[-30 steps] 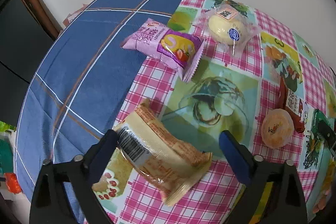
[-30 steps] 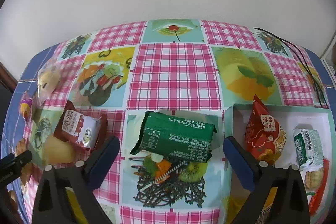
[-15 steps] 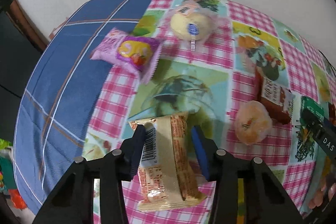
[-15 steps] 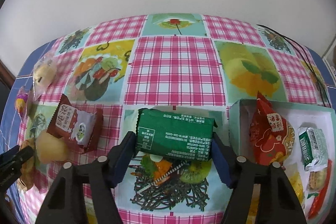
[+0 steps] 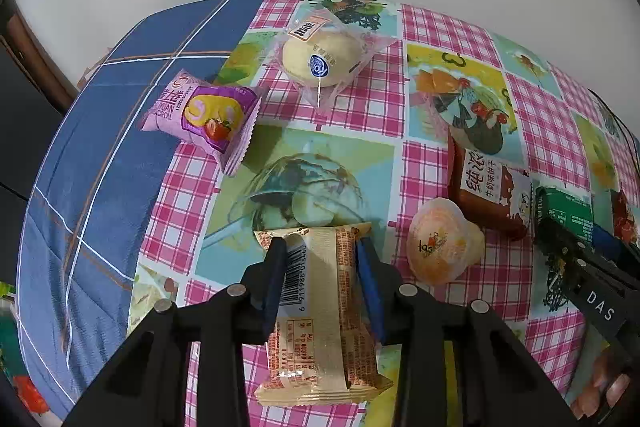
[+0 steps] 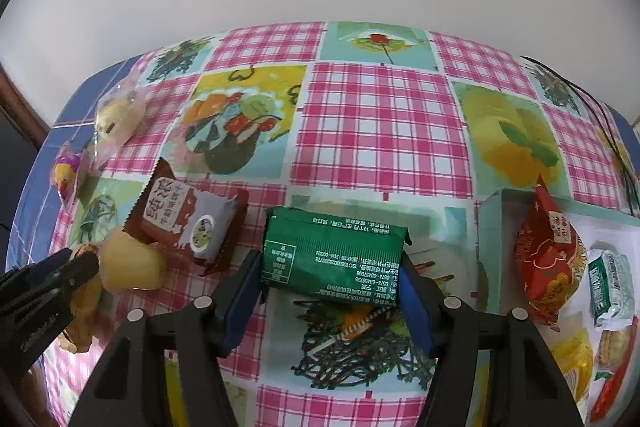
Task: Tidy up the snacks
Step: 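Close left gripper on the tan wafer bar while right gripper closes on the dark green packet, then carry the wafer bar and green packet over the box lid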
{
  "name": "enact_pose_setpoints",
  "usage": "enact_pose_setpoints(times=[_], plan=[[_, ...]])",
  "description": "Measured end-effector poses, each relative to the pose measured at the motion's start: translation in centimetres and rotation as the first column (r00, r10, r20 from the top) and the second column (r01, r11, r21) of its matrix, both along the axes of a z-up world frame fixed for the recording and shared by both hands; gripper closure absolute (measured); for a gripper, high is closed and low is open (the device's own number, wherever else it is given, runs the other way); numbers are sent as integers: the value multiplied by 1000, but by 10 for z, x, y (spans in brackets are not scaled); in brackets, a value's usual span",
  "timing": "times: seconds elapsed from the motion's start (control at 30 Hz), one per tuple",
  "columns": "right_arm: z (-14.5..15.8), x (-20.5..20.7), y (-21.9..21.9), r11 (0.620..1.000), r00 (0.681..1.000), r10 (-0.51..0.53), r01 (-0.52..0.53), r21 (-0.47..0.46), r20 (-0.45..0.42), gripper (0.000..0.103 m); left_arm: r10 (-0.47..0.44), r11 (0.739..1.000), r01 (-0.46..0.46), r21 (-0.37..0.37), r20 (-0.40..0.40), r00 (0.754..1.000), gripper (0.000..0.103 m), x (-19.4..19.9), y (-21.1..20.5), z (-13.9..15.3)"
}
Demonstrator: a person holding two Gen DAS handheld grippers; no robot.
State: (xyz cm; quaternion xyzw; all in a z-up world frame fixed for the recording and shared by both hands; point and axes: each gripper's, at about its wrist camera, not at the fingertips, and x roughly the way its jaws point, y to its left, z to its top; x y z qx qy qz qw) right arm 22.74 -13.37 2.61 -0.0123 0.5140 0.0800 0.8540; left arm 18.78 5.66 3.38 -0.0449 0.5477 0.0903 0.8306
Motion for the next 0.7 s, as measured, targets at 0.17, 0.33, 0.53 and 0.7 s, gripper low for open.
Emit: enact_pose_setpoints(times=[0.17, 0.33, 0.53, 0.7], plan=[[0, 0, 2, 1000, 1000, 7, -7, -2, 0, 36, 19, 1000, -19, 7, 16, 1000, 70, 3, 4, -2], [5, -1, -1, 1000, 1000, 3, -3, 12, 7, 36, 56, 998, -55, -26, 42, 998, 78, 2, 14, 4], [22, -4, -4, 1000, 999, 2, -3, 29, 42, 36, 70, 997, -67, -35, 89, 994, 83, -1, 18, 21], [35, -9, -7, 999, 998, 5, -8, 43, 68, 36, 76, 997, -73, -26, 128, 989, 84, -4, 16, 36]])
